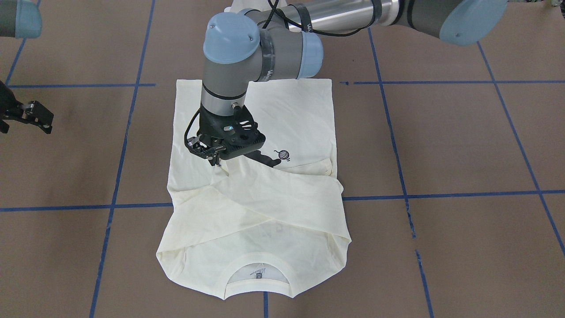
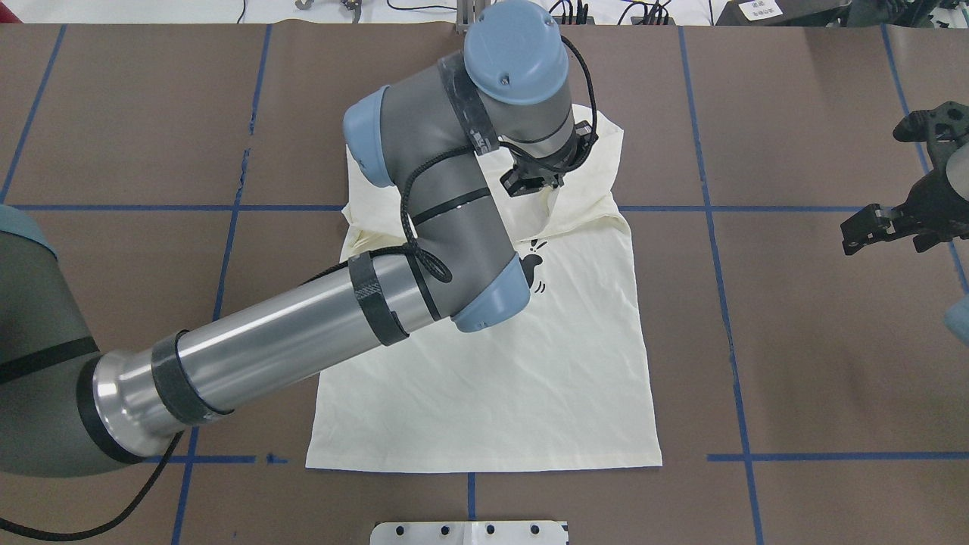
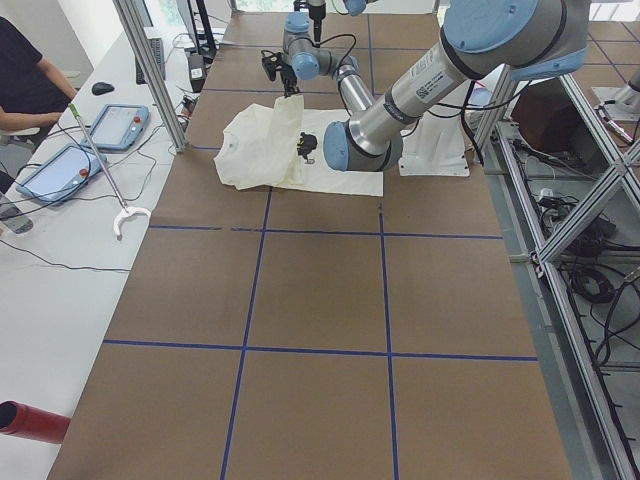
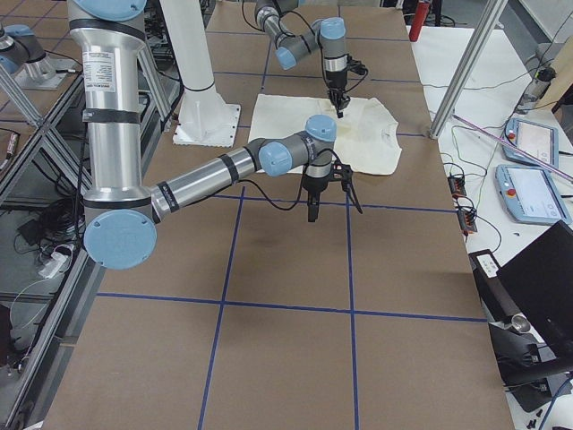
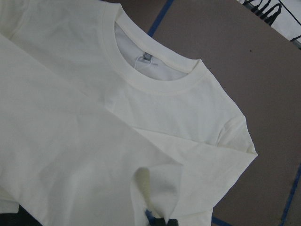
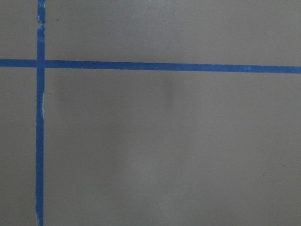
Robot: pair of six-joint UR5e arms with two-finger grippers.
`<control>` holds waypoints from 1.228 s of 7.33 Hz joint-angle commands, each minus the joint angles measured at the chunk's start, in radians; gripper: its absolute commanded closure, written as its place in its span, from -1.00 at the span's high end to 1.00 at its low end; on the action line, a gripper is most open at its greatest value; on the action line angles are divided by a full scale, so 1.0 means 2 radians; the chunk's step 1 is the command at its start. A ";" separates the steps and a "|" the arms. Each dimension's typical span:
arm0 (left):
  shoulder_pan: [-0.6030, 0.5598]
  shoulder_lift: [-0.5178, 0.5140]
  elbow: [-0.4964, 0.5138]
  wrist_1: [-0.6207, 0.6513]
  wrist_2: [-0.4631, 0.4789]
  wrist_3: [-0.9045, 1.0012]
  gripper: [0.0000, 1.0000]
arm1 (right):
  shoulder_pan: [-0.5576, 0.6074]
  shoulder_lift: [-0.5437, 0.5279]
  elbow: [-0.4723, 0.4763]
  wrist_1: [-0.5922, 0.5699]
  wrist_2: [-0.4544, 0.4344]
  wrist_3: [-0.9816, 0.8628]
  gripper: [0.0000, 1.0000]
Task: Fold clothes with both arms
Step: 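Fold the held sleeve across the chest toward the right gripper and release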
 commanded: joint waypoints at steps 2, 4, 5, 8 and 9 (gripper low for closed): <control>0.025 -0.037 0.070 -0.060 0.017 -0.026 -1.00 | 0.000 0.002 -0.003 0.000 0.000 0.002 1.00; 0.039 -0.039 0.074 -0.061 0.020 -0.042 -1.00 | 0.000 0.003 -0.004 0.000 0.000 0.002 1.00; 0.059 -0.052 0.083 -0.062 0.031 -0.053 -1.00 | 0.000 0.004 -0.007 0.000 -0.001 0.002 1.00; 0.086 -0.047 0.125 -0.147 0.055 -0.018 0.99 | 0.000 0.008 -0.007 0.001 -0.001 0.004 1.00; 0.086 -0.033 0.109 -0.155 0.059 0.006 1.00 | 0.000 0.009 -0.008 0.001 -0.001 0.004 1.00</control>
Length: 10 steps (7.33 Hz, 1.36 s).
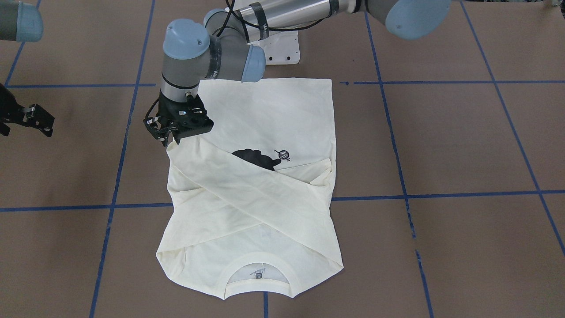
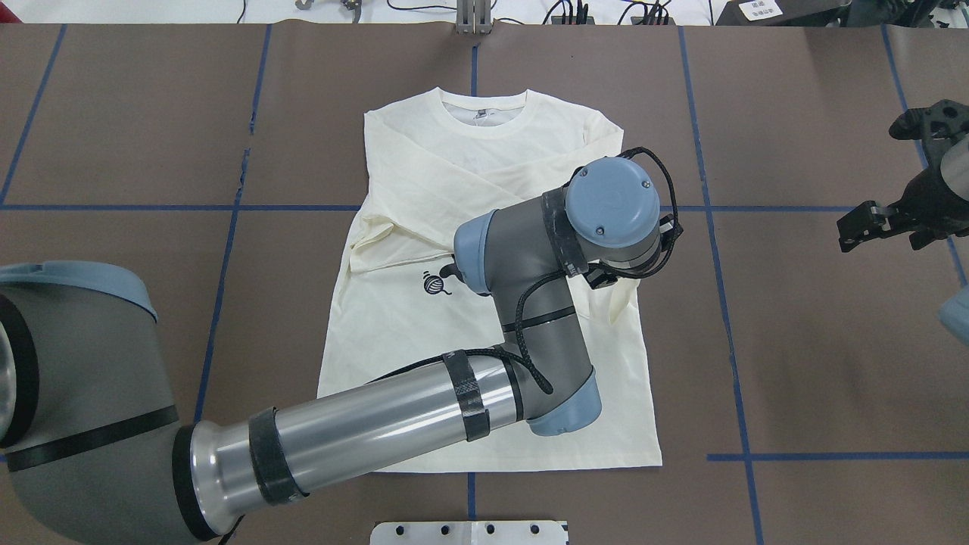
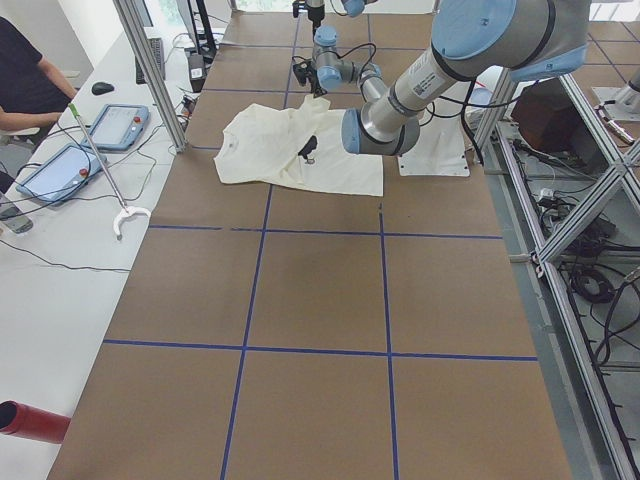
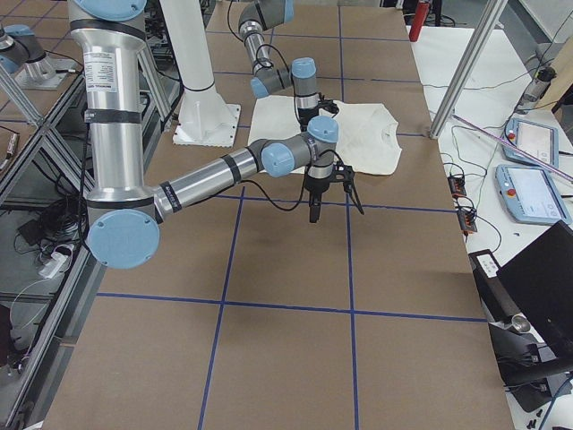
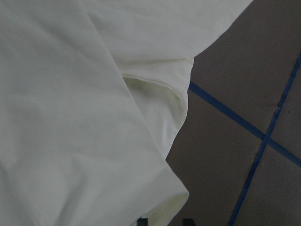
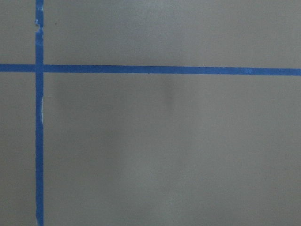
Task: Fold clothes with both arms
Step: 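Fold the held sleeve across the chest toward the right gripper and release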
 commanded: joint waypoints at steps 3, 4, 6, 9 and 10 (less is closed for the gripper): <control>-0.001 0.047 -0.085 0.031 0.003 0.047 1.00 | -0.001 0.009 -0.002 0.000 0.000 0.004 1.00; -0.002 0.061 -0.126 0.093 0.004 0.089 1.00 | -0.003 0.018 0.002 0.001 -0.001 0.035 1.00; -0.009 0.178 -0.289 0.167 0.004 0.163 1.00 | -0.060 0.030 0.007 0.067 0.000 0.148 1.00; -0.021 0.340 -0.462 0.228 0.002 0.302 1.00 | -0.177 0.022 0.045 0.127 -0.053 0.325 1.00; -0.022 0.389 -0.507 0.228 0.002 0.331 1.00 | -0.242 0.023 0.064 0.127 -0.101 0.387 1.00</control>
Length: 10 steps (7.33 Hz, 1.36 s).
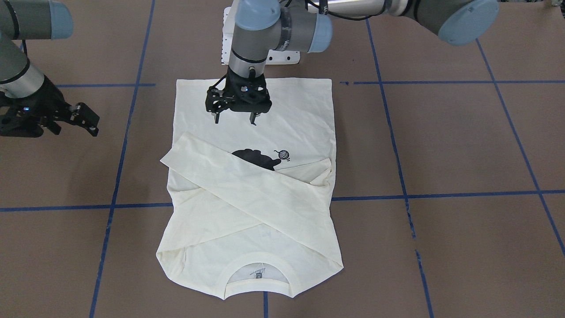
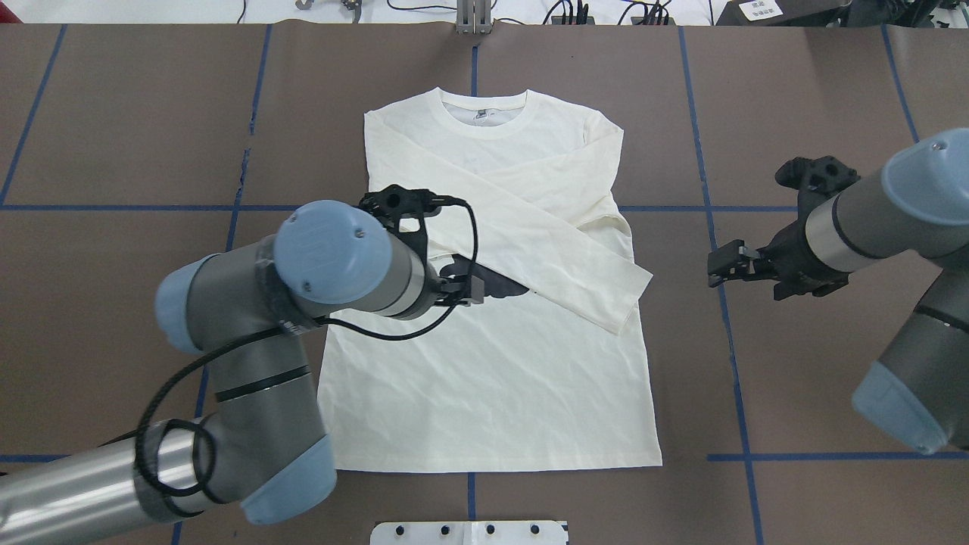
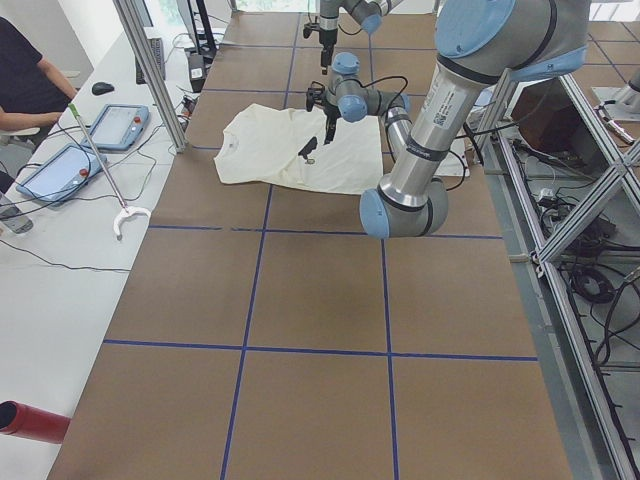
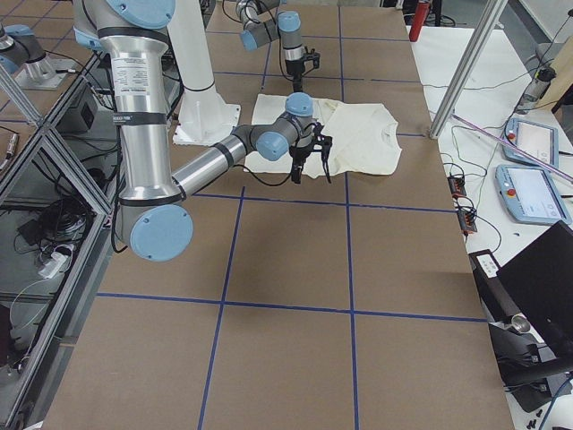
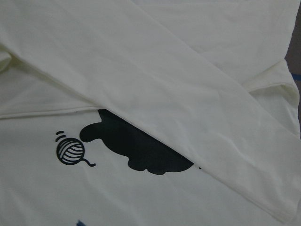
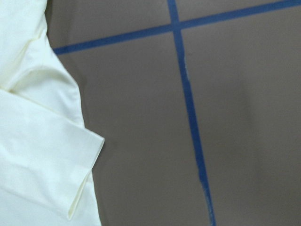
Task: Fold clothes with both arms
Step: 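Move both grippers down to the hem corners nearest the robot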
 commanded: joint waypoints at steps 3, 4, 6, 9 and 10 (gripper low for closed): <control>0.001 0.119 -0.094 -0.014 -0.008 0.030 1.00 | -0.236 -0.001 0.032 0.005 -0.175 0.169 1.00; 0.003 0.119 -0.092 -0.014 -0.017 0.020 1.00 | -0.267 -0.001 0.024 0.005 -0.196 0.186 1.00; 0.003 0.119 -0.092 -0.014 -0.018 0.018 1.00 | -0.273 -0.001 0.017 0.005 -0.204 0.189 0.99; 0.005 0.115 -0.094 -0.014 -0.018 0.009 1.00 | -0.272 -0.006 0.006 0.005 -0.201 0.188 0.95; 0.005 0.115 -0.094 -0.014 -0.018 0.009 1.00 | -0.272 -0.005 0.006 0.005 -0.200 0.188 0.68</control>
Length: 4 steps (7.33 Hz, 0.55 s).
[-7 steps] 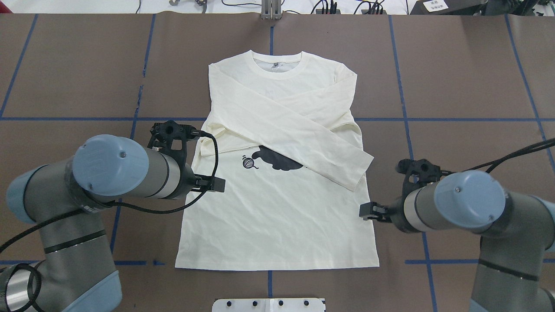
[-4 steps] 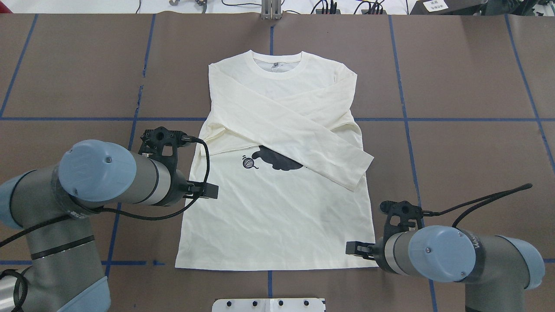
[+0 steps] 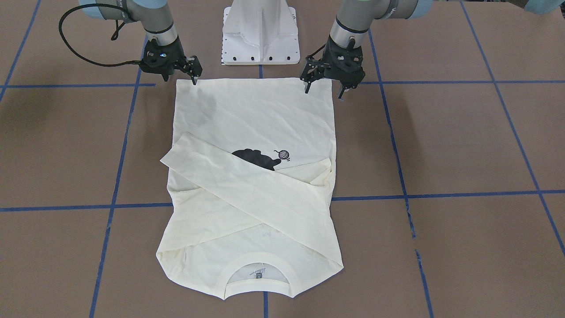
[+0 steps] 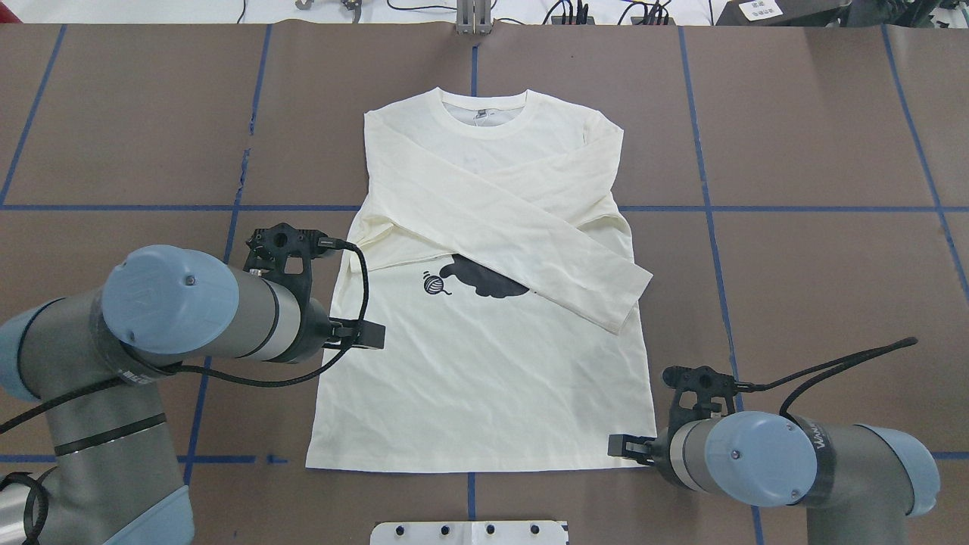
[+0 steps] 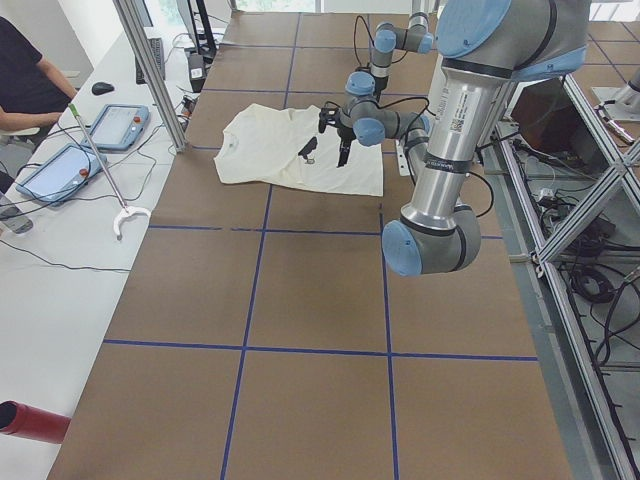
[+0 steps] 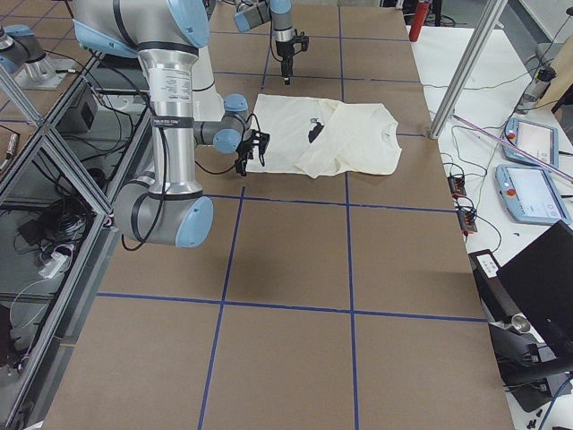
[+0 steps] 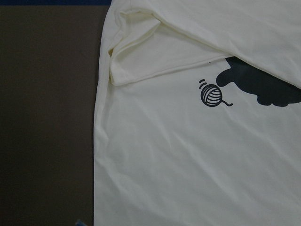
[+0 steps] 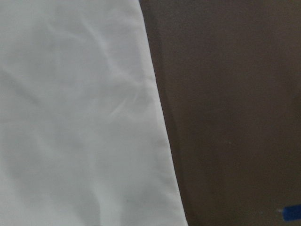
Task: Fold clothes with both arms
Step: 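Move both grippers down to the hem corners nearest the robot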
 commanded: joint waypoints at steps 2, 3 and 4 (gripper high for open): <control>0.000 0.000 0.000 0.000 0.000 0.000 1.00 | -0.001 0.000 -0.006 0.000 0.001 0.000 0.31; 0.000 0.000 0.000 0.000 0.001 0.000 1.00 | -0.001 0.000 -0.006 0.000 0.003 0.000 -0.04; 0.000 0.000 0.000 0.000 0.000 0.000 1.00 | -0.001 0.001 -0.005 0.000 0.004 0.000 -0.37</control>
